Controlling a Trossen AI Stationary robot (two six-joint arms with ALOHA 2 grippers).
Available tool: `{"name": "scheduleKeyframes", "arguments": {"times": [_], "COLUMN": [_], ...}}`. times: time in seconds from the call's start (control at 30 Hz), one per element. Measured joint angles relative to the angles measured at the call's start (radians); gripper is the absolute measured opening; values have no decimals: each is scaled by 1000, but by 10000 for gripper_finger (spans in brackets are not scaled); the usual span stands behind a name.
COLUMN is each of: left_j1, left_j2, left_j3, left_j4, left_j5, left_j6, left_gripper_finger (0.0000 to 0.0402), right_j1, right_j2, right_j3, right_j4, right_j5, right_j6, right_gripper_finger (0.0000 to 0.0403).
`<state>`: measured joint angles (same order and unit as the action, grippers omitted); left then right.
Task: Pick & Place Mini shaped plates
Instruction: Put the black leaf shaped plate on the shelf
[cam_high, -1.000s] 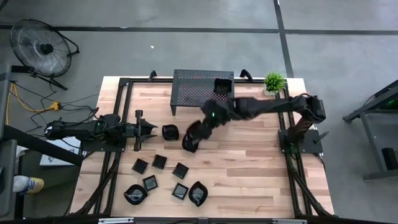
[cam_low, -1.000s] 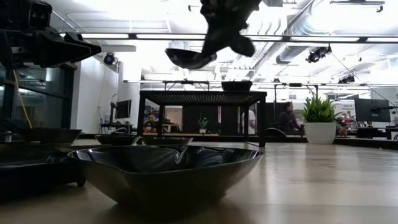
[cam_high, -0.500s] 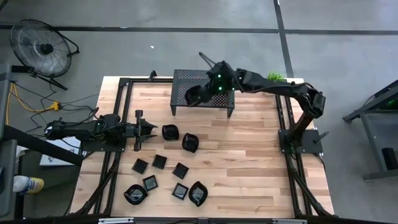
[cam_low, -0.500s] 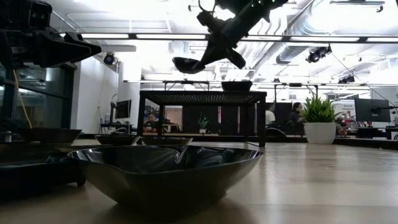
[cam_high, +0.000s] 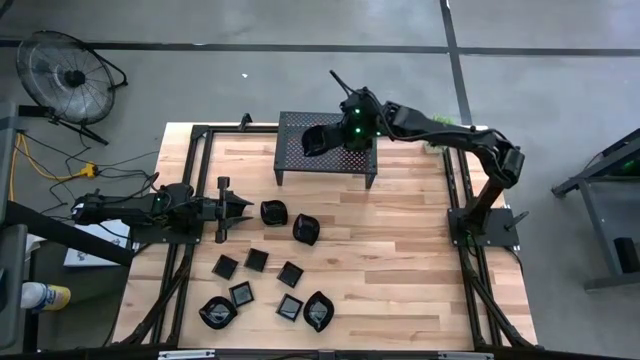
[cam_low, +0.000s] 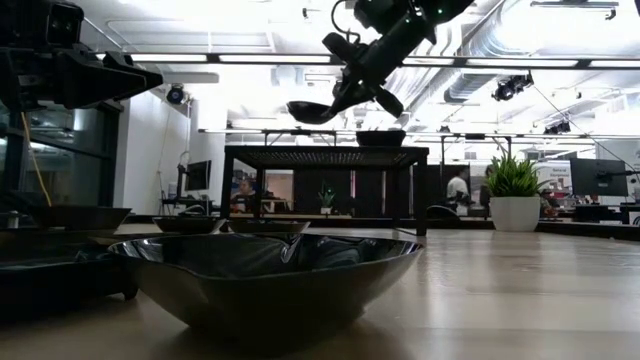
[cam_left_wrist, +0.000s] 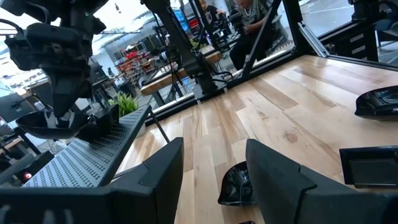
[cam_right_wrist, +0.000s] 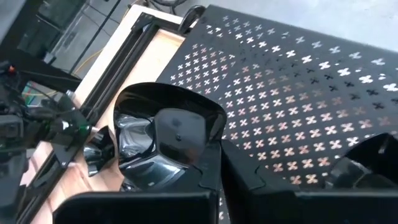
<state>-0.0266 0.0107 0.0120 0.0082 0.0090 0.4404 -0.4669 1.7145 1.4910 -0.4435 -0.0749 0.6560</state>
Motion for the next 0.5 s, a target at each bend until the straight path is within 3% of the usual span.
{"name": "scheduleKeyframes", "arguments": {"times": [0.2,0.4,0.5], "left_j1": [0,0,0], "left_j2": [0,0,0], "left_j3": [0,0,0], "left_j4": [0,0,0], "left_j5": [0,0,0], "left_j6": [0,0,0], "left_gripper_finger": [170,170,170], "right_j1": [55,117,135], "right_j2": [0,0,0], "right_j3": [0,0,0], "right_j4": [-1,0,0], "right_j5": [47,262,316], "right_j6": [70,161,223], "right_gripper_finger": [0,0,0]}}
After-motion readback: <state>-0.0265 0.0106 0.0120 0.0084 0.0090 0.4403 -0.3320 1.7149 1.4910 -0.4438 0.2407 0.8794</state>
